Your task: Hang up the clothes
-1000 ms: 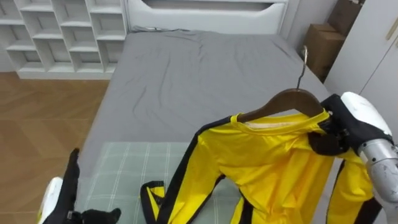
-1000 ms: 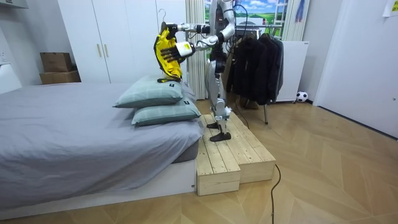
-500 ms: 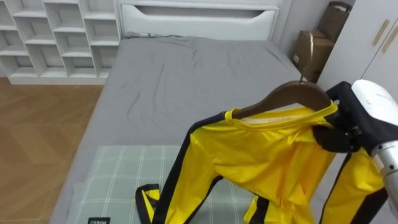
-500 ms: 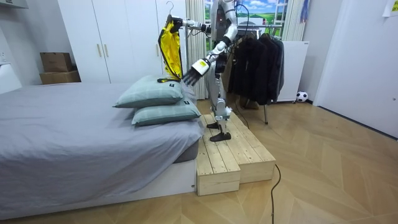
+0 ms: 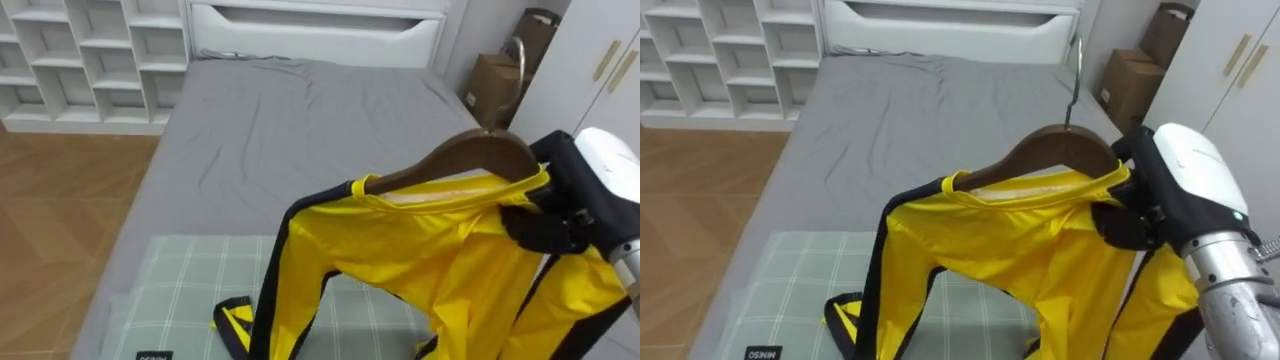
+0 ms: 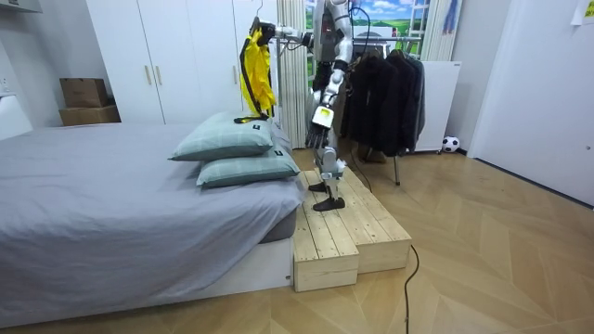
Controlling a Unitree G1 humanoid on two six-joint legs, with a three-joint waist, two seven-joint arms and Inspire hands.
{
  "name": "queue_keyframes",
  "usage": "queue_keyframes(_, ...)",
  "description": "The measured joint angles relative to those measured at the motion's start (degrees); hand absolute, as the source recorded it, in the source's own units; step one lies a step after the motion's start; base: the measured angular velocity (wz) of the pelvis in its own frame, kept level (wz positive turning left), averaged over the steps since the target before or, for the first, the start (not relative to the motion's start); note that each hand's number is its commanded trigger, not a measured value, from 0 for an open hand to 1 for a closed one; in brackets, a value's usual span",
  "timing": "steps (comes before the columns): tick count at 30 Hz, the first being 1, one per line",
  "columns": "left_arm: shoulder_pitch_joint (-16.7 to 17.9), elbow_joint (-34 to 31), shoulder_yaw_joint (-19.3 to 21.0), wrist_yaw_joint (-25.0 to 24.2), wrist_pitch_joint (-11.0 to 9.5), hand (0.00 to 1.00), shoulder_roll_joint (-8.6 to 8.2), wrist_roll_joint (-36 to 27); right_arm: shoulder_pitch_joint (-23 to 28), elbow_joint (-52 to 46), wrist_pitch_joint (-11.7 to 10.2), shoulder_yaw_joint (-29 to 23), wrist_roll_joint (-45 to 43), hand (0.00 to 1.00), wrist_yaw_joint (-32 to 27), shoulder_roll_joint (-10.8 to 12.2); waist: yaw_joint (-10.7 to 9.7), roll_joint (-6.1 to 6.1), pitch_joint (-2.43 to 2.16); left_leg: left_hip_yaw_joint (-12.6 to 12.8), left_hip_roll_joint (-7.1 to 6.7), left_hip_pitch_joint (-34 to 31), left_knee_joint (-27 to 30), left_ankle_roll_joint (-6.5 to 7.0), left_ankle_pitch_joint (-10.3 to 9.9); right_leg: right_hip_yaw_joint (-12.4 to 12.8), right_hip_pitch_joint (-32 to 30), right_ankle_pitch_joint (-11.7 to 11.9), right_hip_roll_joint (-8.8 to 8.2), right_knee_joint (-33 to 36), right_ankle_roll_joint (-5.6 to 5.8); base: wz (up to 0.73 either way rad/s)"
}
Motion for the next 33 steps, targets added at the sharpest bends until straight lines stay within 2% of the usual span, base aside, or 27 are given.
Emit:
queue_keyframes(5, 0.51, 1.05, 0.01, 0.0, 1.93, 0.0, -0.66, 0.18, 0.4, -0.02, 0.14, 0.03, 0.19, 1.0, 0.01, 0.35, 0.1, 0.26, 0.16, 0.01, 0.0, -0.36, 0.16, 0.0, 0.0, -0.08, -0.2, 0.0, -0.01, -0.03, 0.0, 0.0)
queue_keyframes(20, 0.3, 1.02, -0.6, 0.56, 2.45, 0.0, -0.9, 0.49, 1.12, 0.86, 0.18, 0.57, 0.23, 1.0, 1.48, 3.09, 1.22, 0.43, 0.17, -0.16, -0.02, -0.17, 0.33, -0.01, 0.01, -0.24, 0.34, 0.0, -0.11, -0.03, 0.0, 0.0)
queue_keyframes(28, 0.5, 1.79, -1.33, 0.45, 4.24, 0.0, -0.99, 0.49, 1.84, 1.02, 0.25, 0.56, 0.19, 1.0, 1.45, 5.74, 0.92, 0.73, 0.35, -0.14, 0.07, -0.65, 0.83, 0.01, -0.02, -0.34, 0.2, 0.0, -0.15, -0.04, 0.0, 0.0)
queue_keyframes(31, 0.26, 1.76, -1.83, -0.27, 4.66, 0.0, -1.02, 0.53, 2.78, 1.03, 0.25, 0.56, 0.19, 1.0, 1.39, 5.93, 0.84, 0.85, 0.37, 0.31, 0.19, -0.91, 1.49, 0.11, -0.1, -0.32, -0.04, 0.0, -0.24, 0.04, 0.0, -0.02)
queue_keyframes(33, 0.04, 1.53, -2.23, -0.63, 4.79, 0.0, -0.98, 1.18, 3.43, 1.79, 0.21, 0.81, 0.3, 1.0, 0.96, 6.24, 0.98, 0.5, 0.14, 1.67, 0.73, -1.4, 1.65, 0.11, -0.29, 0.64, -1.13, 0.02, -0.12, 0.6, -0.03, -0.2)
